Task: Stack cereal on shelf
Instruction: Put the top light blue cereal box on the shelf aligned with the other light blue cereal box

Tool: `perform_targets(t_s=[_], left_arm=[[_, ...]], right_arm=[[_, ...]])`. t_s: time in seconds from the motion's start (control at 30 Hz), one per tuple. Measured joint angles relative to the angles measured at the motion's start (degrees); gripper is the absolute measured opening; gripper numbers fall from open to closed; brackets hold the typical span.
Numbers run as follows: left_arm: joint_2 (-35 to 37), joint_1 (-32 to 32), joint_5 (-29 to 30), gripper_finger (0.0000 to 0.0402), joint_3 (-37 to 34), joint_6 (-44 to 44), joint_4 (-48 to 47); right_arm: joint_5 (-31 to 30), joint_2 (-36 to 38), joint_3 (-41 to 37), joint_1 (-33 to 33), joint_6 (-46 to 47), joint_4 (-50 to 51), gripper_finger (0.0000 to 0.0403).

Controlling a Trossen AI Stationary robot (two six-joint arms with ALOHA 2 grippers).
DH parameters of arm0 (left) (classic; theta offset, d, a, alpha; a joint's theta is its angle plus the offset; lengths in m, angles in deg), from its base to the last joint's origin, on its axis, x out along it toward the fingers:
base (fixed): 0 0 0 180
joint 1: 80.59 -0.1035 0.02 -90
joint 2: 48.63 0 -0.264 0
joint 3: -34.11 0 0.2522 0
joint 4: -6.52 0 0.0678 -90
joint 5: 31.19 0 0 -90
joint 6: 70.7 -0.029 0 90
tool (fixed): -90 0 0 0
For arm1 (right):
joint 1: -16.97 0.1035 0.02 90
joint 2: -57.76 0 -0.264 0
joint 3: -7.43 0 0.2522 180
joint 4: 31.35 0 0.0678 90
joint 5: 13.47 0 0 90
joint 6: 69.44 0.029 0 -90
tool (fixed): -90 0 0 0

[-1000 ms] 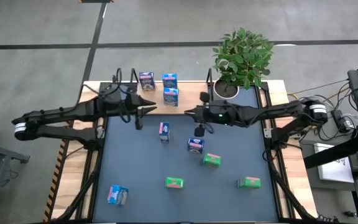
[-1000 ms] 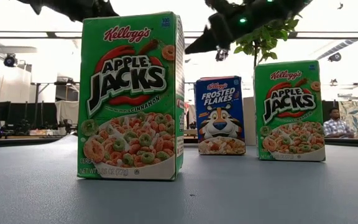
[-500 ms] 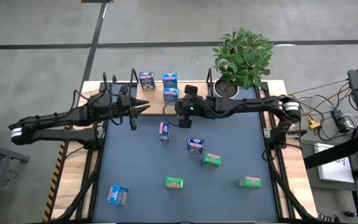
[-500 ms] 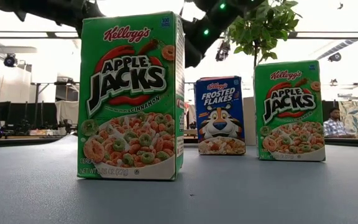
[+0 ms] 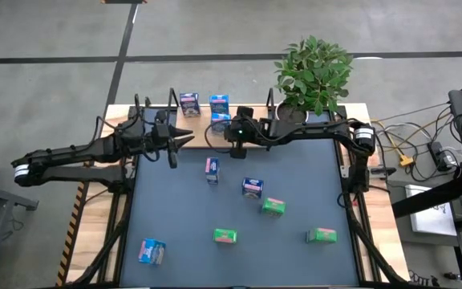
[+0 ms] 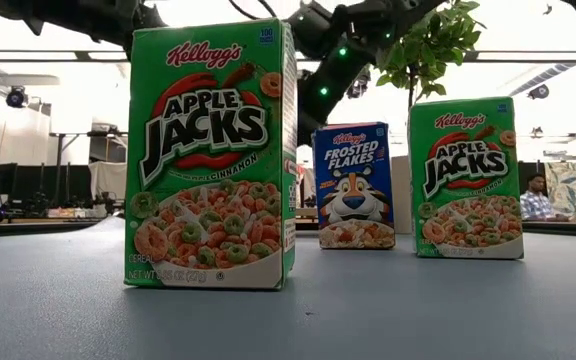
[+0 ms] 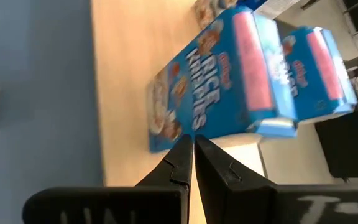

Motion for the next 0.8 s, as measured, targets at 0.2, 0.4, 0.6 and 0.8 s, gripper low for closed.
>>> perform_targets(t_s=[0.2, 0.4, 0.6, 0.8], left_arm=[[-4.1, 0.0, 2.7, 0.0058, -0.8, -0.3, -0.5], [-9.5, 0.0, 7.6, 0.0058, -1.0, -1.1, 0.0], [-15.7, -0.6, 14.4, 0.0057, -1.0, -3.7, 2.6], [-22.4, -2.1, 14.3, 0.0039, -1.0, -5.6, 6.7]], right_arm=[[-0.3, -0.1, 0.0, -0.6, -0.5, -2.2, 0.0009], [-0.3, -0.5, 0.0, -1.1, -1.7, -4.7, 0.0009], [-0.3, -1.3, 0.0, -1.5, -2.2, -4.6, 0.0009], [-0.3, -1.2, 0.0, -1.6, -2.5, -3.5, 0.0009]])
